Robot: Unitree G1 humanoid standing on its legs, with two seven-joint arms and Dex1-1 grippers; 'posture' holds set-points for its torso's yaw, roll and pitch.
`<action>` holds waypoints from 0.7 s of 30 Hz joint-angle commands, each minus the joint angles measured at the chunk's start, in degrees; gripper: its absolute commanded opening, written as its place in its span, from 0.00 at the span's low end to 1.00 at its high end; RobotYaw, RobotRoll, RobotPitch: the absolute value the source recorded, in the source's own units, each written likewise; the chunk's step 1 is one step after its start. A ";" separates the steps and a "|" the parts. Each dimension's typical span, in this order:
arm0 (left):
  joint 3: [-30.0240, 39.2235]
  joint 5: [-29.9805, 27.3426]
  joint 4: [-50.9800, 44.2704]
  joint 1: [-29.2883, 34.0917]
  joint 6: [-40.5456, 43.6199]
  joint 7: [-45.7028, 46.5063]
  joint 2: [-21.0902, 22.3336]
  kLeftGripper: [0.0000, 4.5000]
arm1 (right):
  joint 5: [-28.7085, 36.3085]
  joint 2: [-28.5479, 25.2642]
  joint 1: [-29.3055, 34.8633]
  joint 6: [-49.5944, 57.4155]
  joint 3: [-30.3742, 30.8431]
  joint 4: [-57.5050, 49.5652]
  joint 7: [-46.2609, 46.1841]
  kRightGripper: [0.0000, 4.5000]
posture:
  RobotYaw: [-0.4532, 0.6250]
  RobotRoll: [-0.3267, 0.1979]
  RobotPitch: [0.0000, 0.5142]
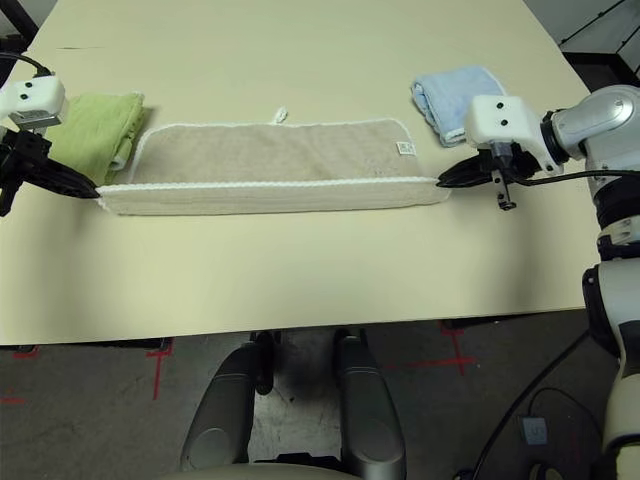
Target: Fold the towel and set it aside.
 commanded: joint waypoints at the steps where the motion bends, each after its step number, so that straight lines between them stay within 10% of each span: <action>1: 5.12 7.23 7.25 -1.68 -1.60 -0.41 -2.00 0.01 | -3.89 -1.35 -0.69 -0.22 -0.95 4.18 -3.05 0.00 | 0.43 0.62 0.54; 21: 24.99 25.65 12.98 -3.97 -1.92 7.97 -10.06 0.01 | -7.79 4.95 -2.99 -1.62 -5.64 7.39 -19.88 0.00 | 0.42 0.62 0.55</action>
